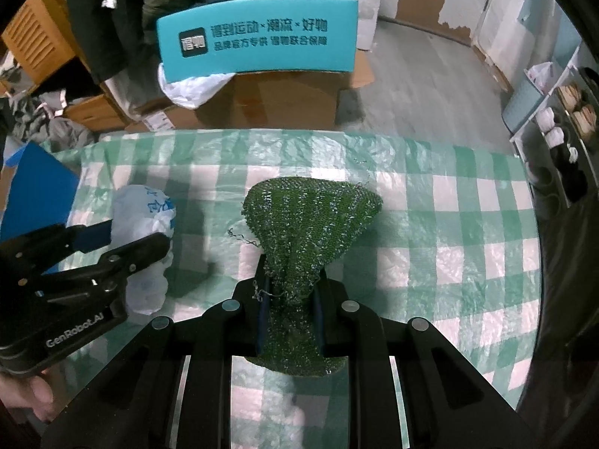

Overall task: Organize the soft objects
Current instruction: 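Carry the white bag bundle and green scrubber with both grippers over the shoebox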

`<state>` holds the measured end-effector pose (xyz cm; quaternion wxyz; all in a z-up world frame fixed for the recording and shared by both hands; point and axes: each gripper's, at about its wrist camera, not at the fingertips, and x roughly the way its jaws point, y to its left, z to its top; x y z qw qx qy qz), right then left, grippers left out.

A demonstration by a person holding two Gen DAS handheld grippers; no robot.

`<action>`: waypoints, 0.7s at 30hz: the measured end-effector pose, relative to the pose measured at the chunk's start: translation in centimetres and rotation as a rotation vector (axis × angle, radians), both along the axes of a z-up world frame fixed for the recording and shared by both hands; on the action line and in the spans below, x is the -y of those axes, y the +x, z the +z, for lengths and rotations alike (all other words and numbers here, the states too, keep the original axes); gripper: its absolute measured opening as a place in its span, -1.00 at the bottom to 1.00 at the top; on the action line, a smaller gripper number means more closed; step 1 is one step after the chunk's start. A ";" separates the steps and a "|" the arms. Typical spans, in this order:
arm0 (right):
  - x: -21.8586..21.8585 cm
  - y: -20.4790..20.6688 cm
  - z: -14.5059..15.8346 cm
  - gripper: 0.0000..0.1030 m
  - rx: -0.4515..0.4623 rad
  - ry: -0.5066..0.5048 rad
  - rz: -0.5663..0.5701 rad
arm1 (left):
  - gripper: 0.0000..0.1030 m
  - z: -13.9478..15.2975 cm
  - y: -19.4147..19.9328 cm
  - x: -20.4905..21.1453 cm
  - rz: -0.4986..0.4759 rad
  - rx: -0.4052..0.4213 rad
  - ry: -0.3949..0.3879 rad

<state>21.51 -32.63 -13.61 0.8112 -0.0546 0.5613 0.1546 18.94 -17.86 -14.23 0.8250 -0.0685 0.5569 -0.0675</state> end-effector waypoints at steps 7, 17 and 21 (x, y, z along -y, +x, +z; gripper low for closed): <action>-1.0 -2.0 1.7 -0.66 0.019 0.003 0.031 | -0.15 2.2 -2.0 -0.8 -0.016 0.041 0.024; -2.9 -5.4 4.5 -0.66 0.056 0.016 0.083 | -0.15 5.3 -5.4 -2.0 -0.030 0.083 0.038; -3.6 -6.6 5.5 -0.66 0.071 0.027 0.102 | -0.15 6.5 -6.9 -3.1 -0.018 0.103 0.048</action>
